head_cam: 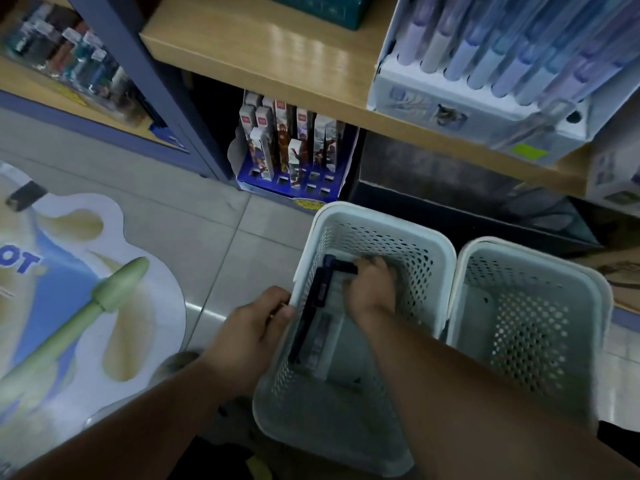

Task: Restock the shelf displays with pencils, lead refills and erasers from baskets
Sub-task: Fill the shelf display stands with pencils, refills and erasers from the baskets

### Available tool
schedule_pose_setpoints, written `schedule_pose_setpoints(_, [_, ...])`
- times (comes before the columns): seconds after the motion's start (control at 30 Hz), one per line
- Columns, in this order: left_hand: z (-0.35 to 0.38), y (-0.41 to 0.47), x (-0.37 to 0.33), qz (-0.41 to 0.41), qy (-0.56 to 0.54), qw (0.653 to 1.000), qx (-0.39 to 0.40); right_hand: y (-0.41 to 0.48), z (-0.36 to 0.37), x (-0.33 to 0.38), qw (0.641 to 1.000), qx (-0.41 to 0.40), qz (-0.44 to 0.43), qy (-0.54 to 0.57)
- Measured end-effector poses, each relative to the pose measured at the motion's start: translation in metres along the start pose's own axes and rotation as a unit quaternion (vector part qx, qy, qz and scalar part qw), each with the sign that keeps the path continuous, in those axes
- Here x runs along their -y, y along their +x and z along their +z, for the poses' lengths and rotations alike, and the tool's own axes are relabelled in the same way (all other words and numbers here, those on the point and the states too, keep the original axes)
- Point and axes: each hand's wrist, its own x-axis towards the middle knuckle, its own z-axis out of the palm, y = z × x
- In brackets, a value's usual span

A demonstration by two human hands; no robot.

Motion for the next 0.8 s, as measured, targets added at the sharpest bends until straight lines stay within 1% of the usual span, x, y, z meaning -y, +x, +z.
schedule_pose_setpoints(0.1, [0.001, -0.001, 0.001, -0.005, -0.01, 1.0, -0.003, 0.0, 0.005, 0.001, 0.998, -0.016, 0.001, -0.066])
schedule_pose_setpoints(0.2, [0.004, -0.002, 0.002, -0.008, -0.018, 1.0, 0.001, -0.002, 0.012, -0.002, 0.998, 0.006, 0.001, -0.059])
schedule_pose_setpoints(0.23, [0.004, -0.003, 0.001, -0.009, -0.021, 1.0, 0.0, -0.004, 0.014, -0.003, 0.999, 0.022, 0.008, -0.028])
schedule_pose_setpoints(0.3, [0.005, -0.003, 0.001, -0.008, -0.033, 0.999, -0.002, -0.009, 0.016, -0.002, 0.995, 0.057, 0.048, 0.061])
schedule_pose_setpoints(0.4, [0.006, -0.003, 0.003, -0.002, -0.033, 0.999, -0.005, -0.01, 0.02, 0.005, 0.976, 0.033, 0.113, 0.18])
schedule_pose_setpoints(0.53, [0.008, -0.002, 0.005, 0.005, -0.028, 1.0, -0.01, -0.009, 0.026, 0.023, 0.948, 0.041, 0.13, 0.288])
schedule_pose_setpoints(0.7, [0.01, -0.002, 0.002, 0.011, -0.042, 0.999, -0.01, -0.008, 0.026, 0.023, 0.909, 0.073, 0.174, 0.37])
schedule_pose_setpoints(0.8, [0.01, -0.002, 0.002, 0.026, -0.041, 0.999, -0.004, -0.007, 0.027, 0.023, 0.906, 0.082, 0.184, 0.373])
